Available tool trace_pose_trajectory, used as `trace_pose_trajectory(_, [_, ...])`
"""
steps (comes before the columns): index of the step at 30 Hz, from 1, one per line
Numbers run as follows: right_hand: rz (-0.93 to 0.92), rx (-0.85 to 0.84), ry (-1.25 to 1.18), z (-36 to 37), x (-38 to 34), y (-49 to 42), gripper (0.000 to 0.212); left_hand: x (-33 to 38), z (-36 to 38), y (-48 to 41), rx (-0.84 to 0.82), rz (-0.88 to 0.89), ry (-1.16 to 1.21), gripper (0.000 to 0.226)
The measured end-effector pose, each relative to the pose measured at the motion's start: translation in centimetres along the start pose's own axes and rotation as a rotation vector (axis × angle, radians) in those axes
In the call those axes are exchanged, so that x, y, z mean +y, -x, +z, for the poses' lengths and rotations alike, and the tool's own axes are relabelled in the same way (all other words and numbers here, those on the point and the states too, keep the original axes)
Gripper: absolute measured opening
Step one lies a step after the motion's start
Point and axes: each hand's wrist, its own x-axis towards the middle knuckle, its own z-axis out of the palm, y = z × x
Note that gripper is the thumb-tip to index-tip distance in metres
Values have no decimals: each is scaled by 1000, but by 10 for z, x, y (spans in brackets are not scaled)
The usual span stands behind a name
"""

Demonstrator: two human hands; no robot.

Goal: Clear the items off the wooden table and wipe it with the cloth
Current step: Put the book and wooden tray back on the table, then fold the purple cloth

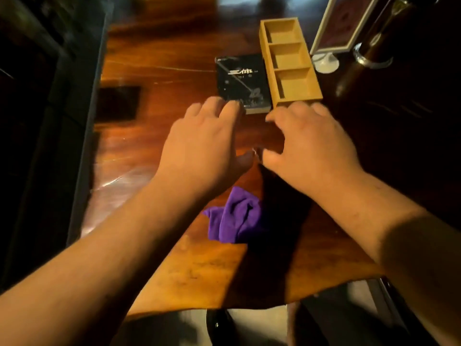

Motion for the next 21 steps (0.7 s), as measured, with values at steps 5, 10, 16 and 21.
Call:
trace_pose_trajectory(5, [-24, -230, 23, 55, -18, 72, 47, -2, 50, 62, -153, 3, 14, 54])
trace_pose_trajectory(10, [10, -382, -42, 104, -18, 111, 50, 0, 102, 108, -331, -145, -32, 54])
trace_pose_trajectory(16, [-122, -153, -170, 110, -10, 131, 8, 24, 112, 113, -238, -167, -26, 31])
trace_pose_trajectory(21, [-90, 58, -191, 45, 19, 144, 13, 63, 52, 103, -55, -88, 22, 29])
